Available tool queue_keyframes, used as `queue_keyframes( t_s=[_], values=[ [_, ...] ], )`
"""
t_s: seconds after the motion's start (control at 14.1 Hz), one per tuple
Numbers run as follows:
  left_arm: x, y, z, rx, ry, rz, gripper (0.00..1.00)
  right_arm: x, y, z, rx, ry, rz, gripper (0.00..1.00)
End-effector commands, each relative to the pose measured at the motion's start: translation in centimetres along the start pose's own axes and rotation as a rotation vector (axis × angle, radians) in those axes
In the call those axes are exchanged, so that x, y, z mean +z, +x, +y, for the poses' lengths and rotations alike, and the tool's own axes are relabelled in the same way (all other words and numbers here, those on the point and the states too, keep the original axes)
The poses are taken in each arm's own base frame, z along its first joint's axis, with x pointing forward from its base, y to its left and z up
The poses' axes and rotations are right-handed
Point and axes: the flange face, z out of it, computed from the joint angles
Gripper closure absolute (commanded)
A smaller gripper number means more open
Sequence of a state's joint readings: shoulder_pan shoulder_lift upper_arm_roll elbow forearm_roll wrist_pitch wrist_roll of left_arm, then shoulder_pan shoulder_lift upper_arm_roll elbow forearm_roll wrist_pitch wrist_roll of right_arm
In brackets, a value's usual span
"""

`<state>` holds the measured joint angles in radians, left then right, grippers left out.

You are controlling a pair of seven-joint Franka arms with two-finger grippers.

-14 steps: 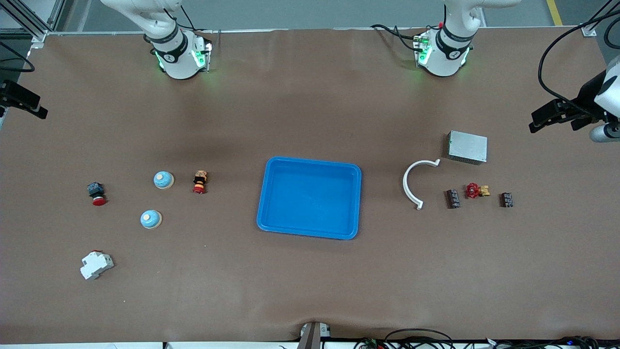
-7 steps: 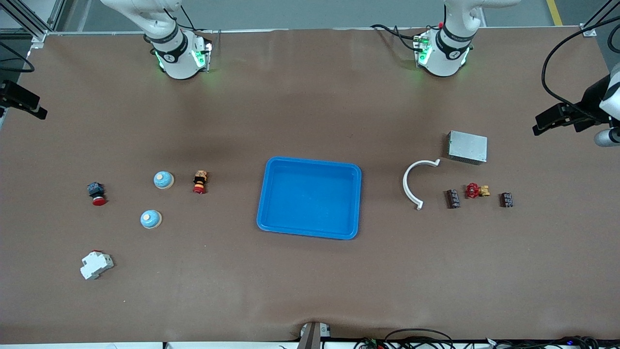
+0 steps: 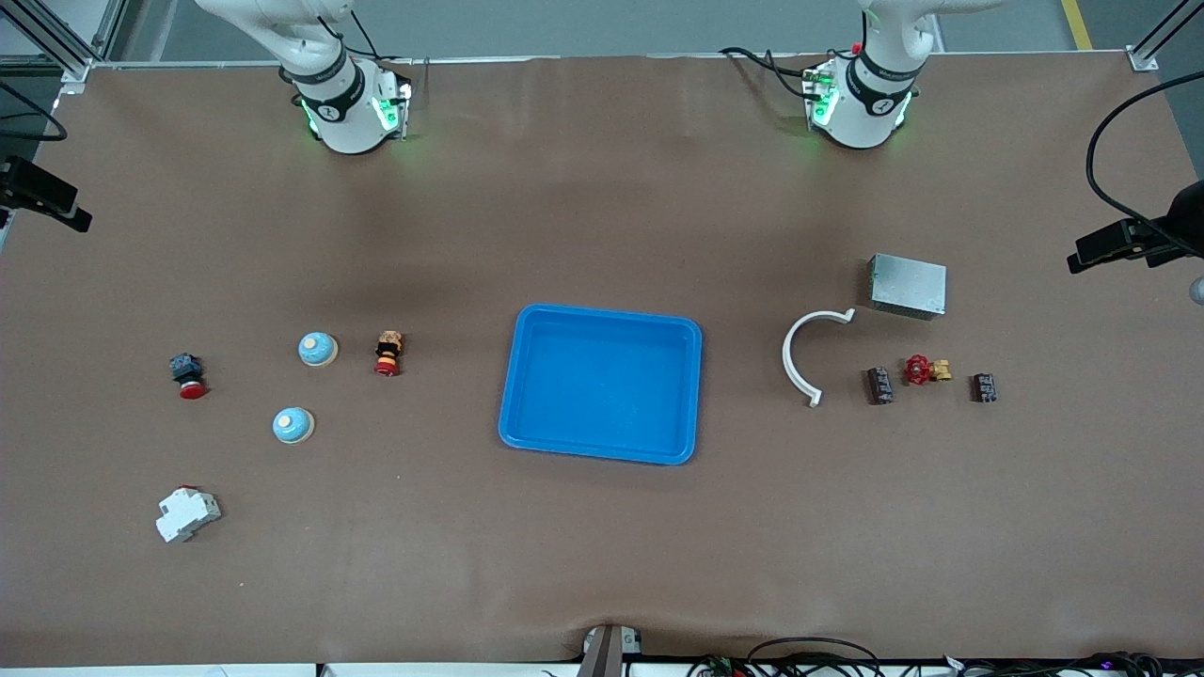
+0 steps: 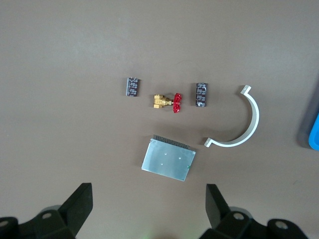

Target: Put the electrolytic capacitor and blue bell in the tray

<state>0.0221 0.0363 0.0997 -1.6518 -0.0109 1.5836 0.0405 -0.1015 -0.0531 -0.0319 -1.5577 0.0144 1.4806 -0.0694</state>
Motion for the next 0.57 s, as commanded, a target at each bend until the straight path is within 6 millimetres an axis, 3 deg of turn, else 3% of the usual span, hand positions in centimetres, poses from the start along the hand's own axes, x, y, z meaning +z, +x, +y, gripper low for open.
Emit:
queue_keyframes(
  t_s=[0.0, 0.14, 0.35, 0.49],
  values=[
    [0.6, 0.4, -2.3, -0.03, 0.001, -0.033, 0.0, 0.9, 0.1, 0.3, 0.015, 0.008, -0.015, 0.0],
    [0.8, 0.4, -3.1, -0.041, 0.0, -0.036, 0.0, 3.0, 0.6, 0.5, 0.017, 0.007, -0.023, 0.0],
    [2.4, 0.9, -5.3, -0.077, -0.021, -0.068, 0.0, 8.3, 3.6, 1.0, 0.008, 0.01, -0.082, 0.0],
    [4.0, 1.4, -5.2, -0.076, -0.022, -0.099, 0.0, 11.6, 5.7, 1.1, 0.003, 0.01, -0.103, 0.0]
  ],
)
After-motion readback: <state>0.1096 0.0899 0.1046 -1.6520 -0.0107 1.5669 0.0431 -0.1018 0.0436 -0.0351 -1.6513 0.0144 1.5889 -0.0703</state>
